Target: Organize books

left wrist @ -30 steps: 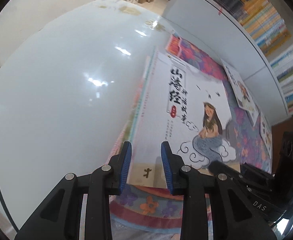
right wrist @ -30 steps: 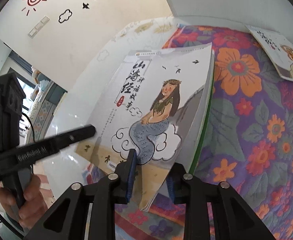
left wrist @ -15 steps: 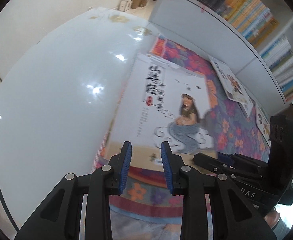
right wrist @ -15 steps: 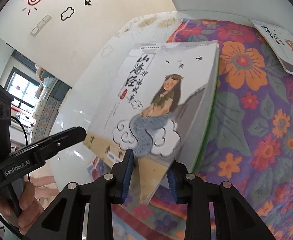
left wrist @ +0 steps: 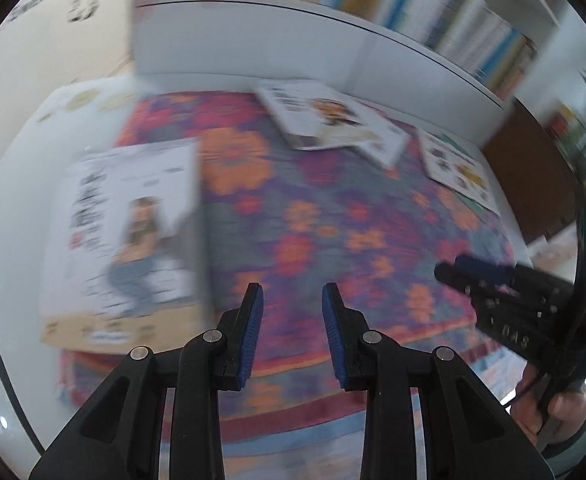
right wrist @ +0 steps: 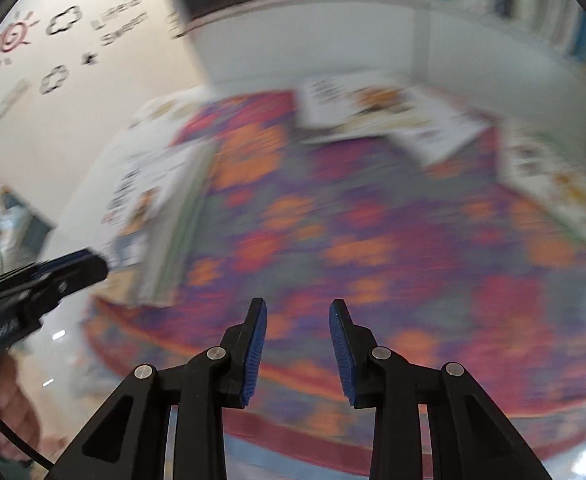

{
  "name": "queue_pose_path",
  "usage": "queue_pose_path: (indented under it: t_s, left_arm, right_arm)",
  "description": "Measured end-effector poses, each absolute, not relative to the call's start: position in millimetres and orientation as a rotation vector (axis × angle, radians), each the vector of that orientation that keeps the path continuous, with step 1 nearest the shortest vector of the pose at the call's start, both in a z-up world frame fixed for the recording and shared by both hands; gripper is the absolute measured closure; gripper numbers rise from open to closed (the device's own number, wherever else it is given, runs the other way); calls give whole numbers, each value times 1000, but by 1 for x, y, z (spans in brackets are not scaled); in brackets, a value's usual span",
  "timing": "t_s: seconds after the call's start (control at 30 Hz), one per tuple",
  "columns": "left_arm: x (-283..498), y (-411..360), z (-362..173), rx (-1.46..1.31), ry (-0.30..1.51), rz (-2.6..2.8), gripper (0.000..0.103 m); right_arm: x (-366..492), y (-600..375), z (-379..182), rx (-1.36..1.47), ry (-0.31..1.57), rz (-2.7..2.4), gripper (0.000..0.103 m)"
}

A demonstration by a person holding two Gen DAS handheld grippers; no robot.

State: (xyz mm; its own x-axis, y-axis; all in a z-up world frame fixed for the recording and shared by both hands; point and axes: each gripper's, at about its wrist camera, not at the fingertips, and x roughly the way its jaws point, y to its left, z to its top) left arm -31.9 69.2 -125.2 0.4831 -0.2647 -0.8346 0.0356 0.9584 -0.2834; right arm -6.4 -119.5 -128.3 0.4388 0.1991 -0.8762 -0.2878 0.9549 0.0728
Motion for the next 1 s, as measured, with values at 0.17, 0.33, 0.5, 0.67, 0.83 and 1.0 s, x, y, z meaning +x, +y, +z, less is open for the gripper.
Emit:
queue_pose_path:
  t_s: [0.17,0.33,0.5,0.67,0.83,1.0]
  left_arm:
    - [-17,6,-134,-202,1101,-238,75]
    - [-8,-37,-144,-182,1125,-233,75]
    - [5,-64,-157,-165,1131,-152,75]
    - [7,-77,-155,-159,1106,-107,75]
    - [6,-81,-150,-163,1095,-80,75]
    - [1,-82,-132,-159,1067,-60,75]
  right_arm:
    - [-1,-180,-121,-78,1021,171,57]
    - [3,-225,-127,-56,1024,102,57]
    - [6,-253,-137,-95,1000,60,57]
    - [8,-271,-138,-72,993,64,57]
    - [6,-276,-138,-57,992,81,57]
    - [4,-276,-123,-43,987,95,56]
